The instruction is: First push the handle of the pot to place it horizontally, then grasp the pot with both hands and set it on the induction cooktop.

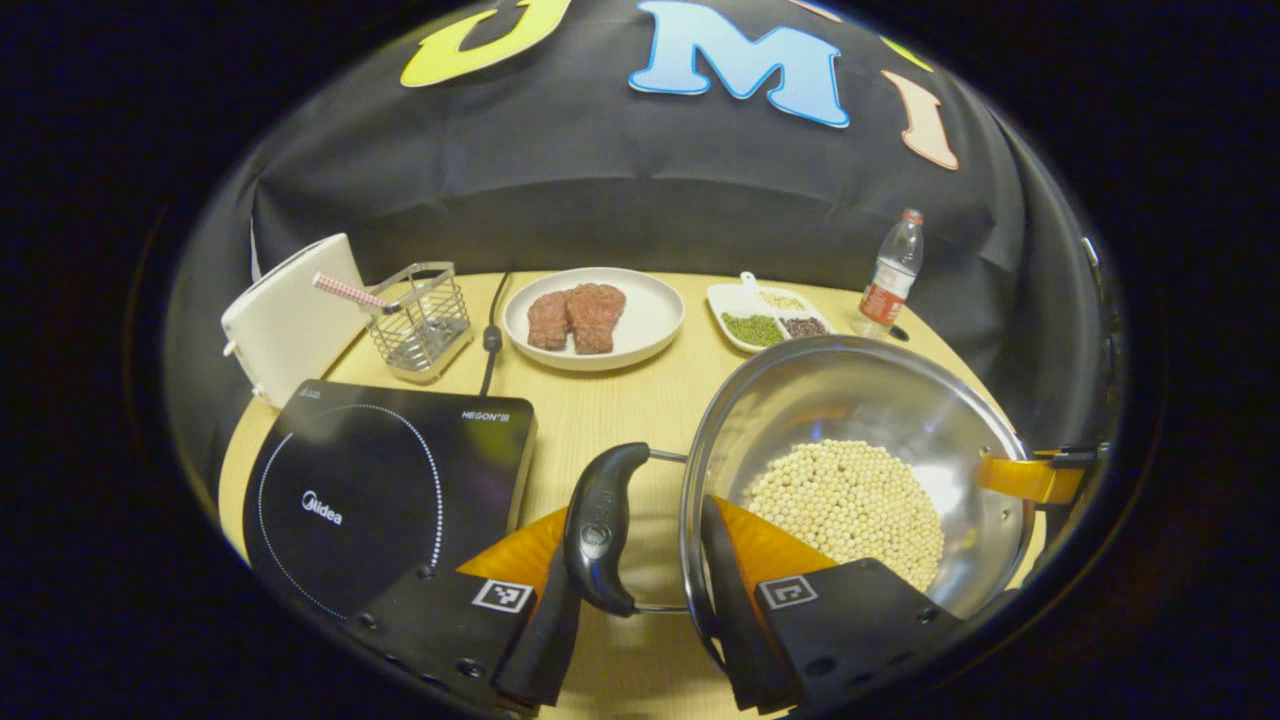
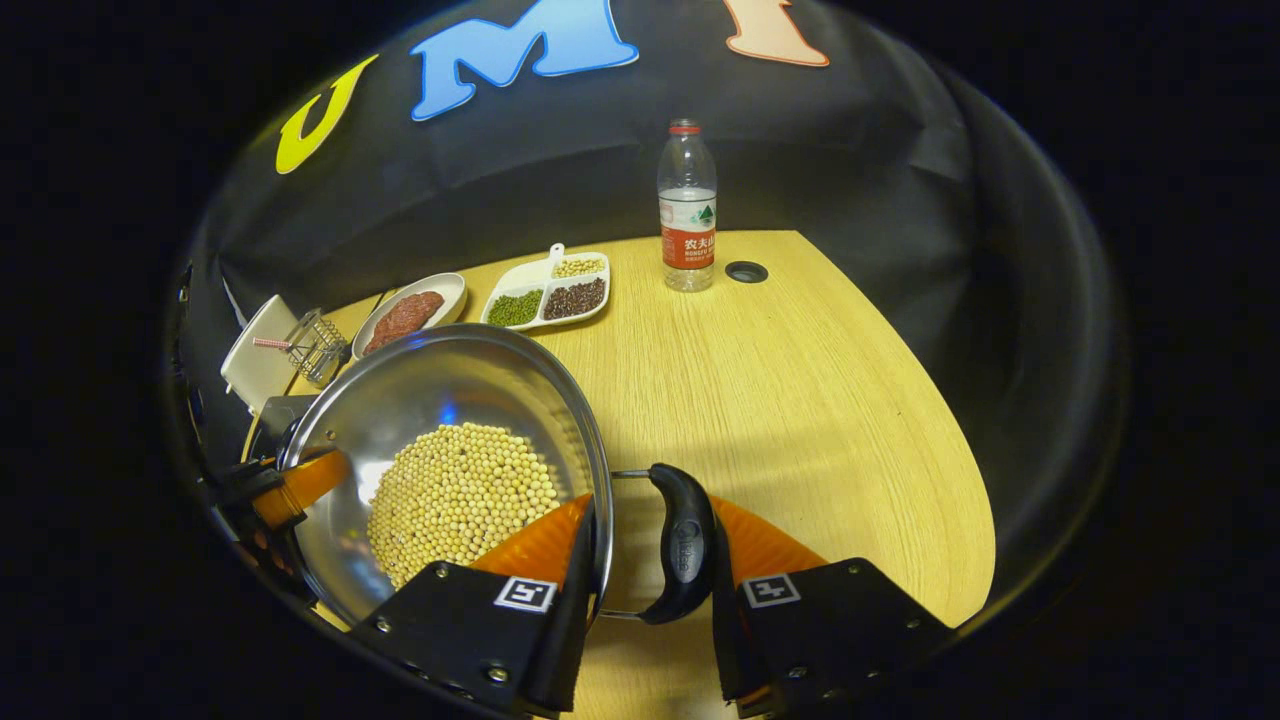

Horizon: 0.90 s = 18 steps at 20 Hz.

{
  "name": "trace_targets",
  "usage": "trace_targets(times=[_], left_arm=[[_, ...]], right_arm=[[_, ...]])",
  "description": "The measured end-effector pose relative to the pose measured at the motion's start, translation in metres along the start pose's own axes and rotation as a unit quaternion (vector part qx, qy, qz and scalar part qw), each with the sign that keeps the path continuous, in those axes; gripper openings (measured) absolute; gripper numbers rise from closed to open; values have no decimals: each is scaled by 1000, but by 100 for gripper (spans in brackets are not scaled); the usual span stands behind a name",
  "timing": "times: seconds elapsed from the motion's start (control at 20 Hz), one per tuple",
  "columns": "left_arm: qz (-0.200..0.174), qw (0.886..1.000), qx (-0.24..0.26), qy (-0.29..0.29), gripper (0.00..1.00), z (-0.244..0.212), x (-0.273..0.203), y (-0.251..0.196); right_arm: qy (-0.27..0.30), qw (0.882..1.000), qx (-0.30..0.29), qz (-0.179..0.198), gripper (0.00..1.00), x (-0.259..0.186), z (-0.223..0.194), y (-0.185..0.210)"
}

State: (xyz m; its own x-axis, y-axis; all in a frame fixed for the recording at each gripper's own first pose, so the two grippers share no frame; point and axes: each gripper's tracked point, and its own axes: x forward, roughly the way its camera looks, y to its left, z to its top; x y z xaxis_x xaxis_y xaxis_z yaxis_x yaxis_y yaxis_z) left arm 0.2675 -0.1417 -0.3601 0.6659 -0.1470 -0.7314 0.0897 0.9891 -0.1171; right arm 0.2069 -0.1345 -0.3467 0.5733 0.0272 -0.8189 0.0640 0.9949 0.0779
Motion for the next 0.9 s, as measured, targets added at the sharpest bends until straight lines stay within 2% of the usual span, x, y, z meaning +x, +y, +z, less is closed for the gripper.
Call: trace_targets(times=[0.15,0.35,0.5,0.55,0.8,0.85,0.9], left_arm=[[3,1000,2,-10,64,9,-12,-7],[11,1000,-3,-23,71,17,-30,-13],[25,999,-11,-39,68,22,-48,-15],[31,998,-15,-46,71,23,-55,-14],[54,996,-31,-69,64,20,-83,-2],[56,995,-32,-71,71,19,-87,2],[57,995,-34,-74,64,20,-90,7]], right_arm=[[-7,1000,0,2,53,-9,6,-2],[-21,1000,-4,8,53,-25,14,-7],[-31,999,-7,19,53,-36,18,-8],[-33,999,-11,23,53,-41,19,-6],[-37,998,-30,39,53,-54,22,7],[-38,998,-31,39,53,-57,23,12],[-37,998,-34,40,53,-60,23,16]])
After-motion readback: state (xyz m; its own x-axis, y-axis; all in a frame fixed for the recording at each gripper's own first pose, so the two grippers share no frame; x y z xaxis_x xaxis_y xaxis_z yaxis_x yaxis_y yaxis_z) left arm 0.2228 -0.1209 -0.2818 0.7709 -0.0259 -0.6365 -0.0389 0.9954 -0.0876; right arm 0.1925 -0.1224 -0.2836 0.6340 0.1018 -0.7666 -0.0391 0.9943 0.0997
